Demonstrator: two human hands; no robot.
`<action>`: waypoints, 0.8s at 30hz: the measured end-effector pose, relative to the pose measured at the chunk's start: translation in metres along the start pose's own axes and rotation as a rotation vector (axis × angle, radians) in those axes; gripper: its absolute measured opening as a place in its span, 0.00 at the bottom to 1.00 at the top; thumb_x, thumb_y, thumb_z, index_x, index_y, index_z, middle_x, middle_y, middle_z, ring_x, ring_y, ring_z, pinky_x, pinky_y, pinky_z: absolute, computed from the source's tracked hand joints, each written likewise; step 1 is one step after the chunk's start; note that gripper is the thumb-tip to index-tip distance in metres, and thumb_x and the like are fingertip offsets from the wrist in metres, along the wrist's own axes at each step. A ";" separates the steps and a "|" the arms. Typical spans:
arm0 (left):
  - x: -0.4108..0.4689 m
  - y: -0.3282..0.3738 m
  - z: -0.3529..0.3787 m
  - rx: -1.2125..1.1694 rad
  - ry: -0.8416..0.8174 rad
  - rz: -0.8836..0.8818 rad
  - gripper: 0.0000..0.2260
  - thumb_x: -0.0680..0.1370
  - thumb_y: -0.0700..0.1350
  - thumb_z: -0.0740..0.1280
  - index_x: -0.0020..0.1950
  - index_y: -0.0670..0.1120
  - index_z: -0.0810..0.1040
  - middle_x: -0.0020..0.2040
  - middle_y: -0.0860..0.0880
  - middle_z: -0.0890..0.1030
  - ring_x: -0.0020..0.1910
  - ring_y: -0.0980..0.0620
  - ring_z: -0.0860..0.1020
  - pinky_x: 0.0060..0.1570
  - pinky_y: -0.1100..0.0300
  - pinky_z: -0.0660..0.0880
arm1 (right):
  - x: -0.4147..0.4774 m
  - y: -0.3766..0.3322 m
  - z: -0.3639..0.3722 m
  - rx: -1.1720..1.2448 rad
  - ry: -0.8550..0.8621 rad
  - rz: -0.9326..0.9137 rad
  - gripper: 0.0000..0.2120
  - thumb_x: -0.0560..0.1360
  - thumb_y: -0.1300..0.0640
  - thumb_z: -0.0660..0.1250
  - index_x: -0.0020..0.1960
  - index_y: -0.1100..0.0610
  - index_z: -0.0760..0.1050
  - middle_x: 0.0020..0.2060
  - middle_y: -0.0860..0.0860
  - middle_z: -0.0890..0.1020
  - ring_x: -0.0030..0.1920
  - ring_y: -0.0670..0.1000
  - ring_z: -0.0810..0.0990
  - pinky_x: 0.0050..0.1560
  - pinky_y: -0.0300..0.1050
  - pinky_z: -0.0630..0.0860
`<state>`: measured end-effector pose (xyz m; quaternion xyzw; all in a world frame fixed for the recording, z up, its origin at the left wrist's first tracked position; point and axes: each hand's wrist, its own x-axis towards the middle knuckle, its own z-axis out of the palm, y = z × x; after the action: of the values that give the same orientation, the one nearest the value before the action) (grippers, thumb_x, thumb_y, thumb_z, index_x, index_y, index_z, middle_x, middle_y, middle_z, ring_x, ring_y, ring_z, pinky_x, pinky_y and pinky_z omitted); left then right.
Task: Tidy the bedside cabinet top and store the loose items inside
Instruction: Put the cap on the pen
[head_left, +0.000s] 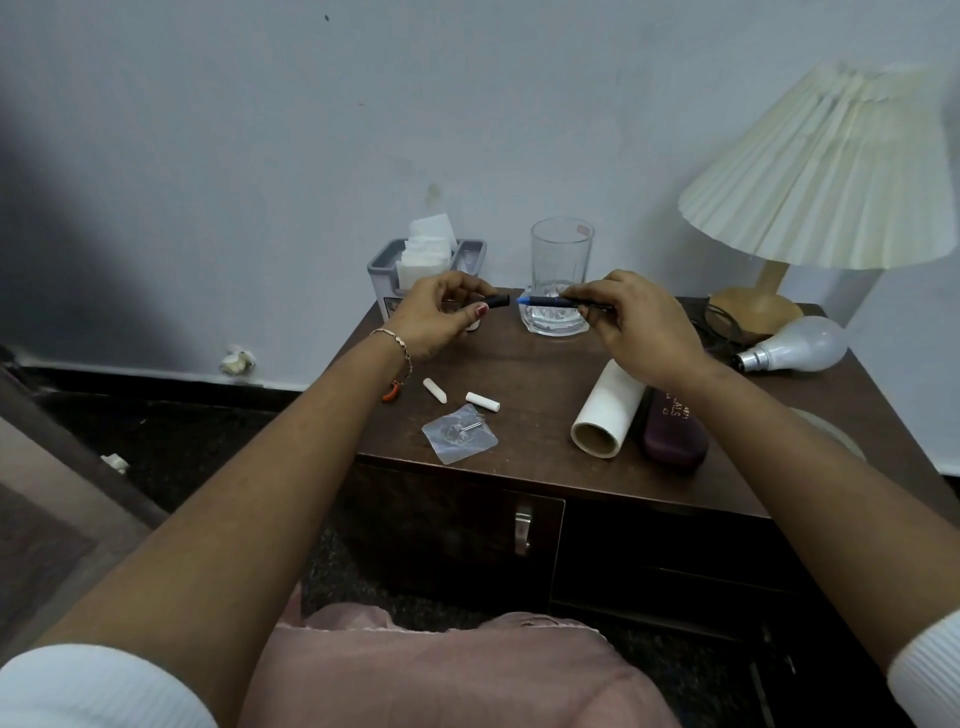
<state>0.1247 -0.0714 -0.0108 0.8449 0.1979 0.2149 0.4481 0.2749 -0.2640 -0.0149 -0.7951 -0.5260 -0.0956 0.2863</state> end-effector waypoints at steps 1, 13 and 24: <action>-0.001 0.001 0.001 -0.009 -0.011 0.004 0.08 0.77 0.39 0.67 0.55 0.46 0.79 0.49 0.46 0.80 0.38 0.58 0.76 0.35 0.67 0.76 | 0.000 0.000 0.000 -0.004 -0.007 -0.002 0.14 0.79 0.57 0.62 0.63 0.47 0.77 0.47 0.52 0.78 0.50 0.54 0.76 0.47 0.49 0.70; -0.002 0.013 0.017 -0.101 -0.032 0.031 0.10 0.73 0.38 0.72 0.54 0.41 0.82 0.39 0.50 0.81 0.28 0.60 0.73 0.31 0.71 0.72 | 0.003 -0.005 0.004 0.089 -0.041 -0.043 0.13 0.78 0.59 0.65 0.60 0.50 0.79 0.47 0.48 0.79 0.48 0.46 0.73 0.46 0.40 0.64; 0.000 0.013 0.020 -0.141 -0.053 -0.036 0.04 0.74 0.42 0.72 0.47 0.49 0.83 0.33 0.47 0.79 0.29 0.58 0.76 0.30 0.67 0.73 | 0.005 -0.004 0.011 0.239 -0.061 0.052 0.11 0.77 0.59 0.67 0.57 0.52 0.81 0.48 0.50 0.84 0.50 0.50 0.79 0.53 0.51 0.76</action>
<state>0.1370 -0.0916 -0.0097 0.8128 0.1856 0.1976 0.5156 0.2718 -0.2525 -0.0200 -0.7713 -0.5214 -0.0007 0.3651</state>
